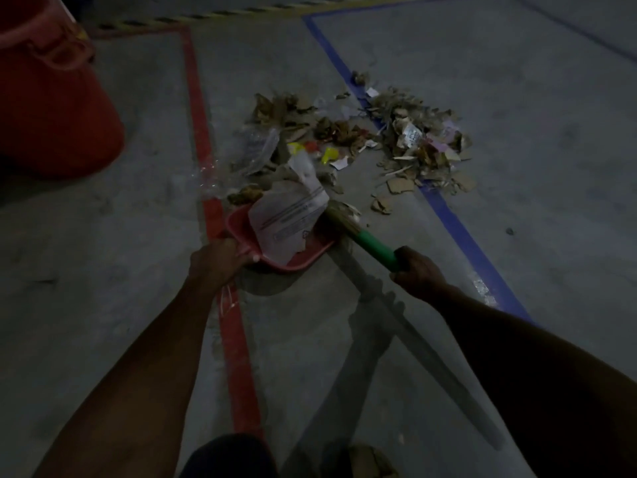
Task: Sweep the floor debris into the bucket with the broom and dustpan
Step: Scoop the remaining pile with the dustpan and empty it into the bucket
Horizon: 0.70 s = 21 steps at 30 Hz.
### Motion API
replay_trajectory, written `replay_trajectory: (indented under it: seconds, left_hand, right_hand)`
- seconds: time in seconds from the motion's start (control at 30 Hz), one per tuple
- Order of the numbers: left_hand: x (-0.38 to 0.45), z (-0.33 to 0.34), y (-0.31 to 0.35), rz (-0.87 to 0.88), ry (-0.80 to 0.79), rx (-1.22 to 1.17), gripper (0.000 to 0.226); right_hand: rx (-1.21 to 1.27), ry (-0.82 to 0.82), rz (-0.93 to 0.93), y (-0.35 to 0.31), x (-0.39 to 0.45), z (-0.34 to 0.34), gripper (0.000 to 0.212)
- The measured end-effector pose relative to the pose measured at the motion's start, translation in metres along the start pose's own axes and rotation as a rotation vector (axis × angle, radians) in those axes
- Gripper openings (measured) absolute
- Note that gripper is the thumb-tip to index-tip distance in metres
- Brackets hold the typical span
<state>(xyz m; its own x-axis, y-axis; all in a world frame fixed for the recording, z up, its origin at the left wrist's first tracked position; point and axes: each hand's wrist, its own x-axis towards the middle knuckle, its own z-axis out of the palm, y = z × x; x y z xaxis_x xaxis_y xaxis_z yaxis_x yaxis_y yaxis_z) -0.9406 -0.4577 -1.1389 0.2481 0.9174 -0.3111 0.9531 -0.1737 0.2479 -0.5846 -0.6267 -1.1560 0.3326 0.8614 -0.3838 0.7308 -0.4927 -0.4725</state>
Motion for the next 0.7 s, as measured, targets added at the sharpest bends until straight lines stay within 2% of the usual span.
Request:
replay_trajectory:
  seconds: [0.1,0.27,0.37,0.5,0.7]
  left_hand:
    - [-0.005,-0.001,-0.002,-0.026,-0.006,-0.010,0.066]
    - [-0.006,0.003,-0.019,-0.015,-0.021,-0.023,0.088]
    - [-0.016,0.000,-0.023,-0.059,-0.004,-0.023,0.072]
    - [-0.027,0.000,-0.030,-0.071,0.007,-0.018,0.079]
    - [-0.036,0.007,-0.032,-0.040,0.011,-0.054,0.075]
  right_hand:
    - [0.014,0.000,-0.014,-0.003,-0.015,0.015,0.035]
    - [0.057,0.052,0.004,0.000,-0.038,0.011,0.046]
    - [0.116,0.125,-0.009,-0.002,-0.045,-0.002,0.049]
    - [0.170,0.277,0.006,-0.011,-0.042,-0.007,0.049]
    - [0.336,0.367,0.133,-0.046,-0.032,0.016,0.044]
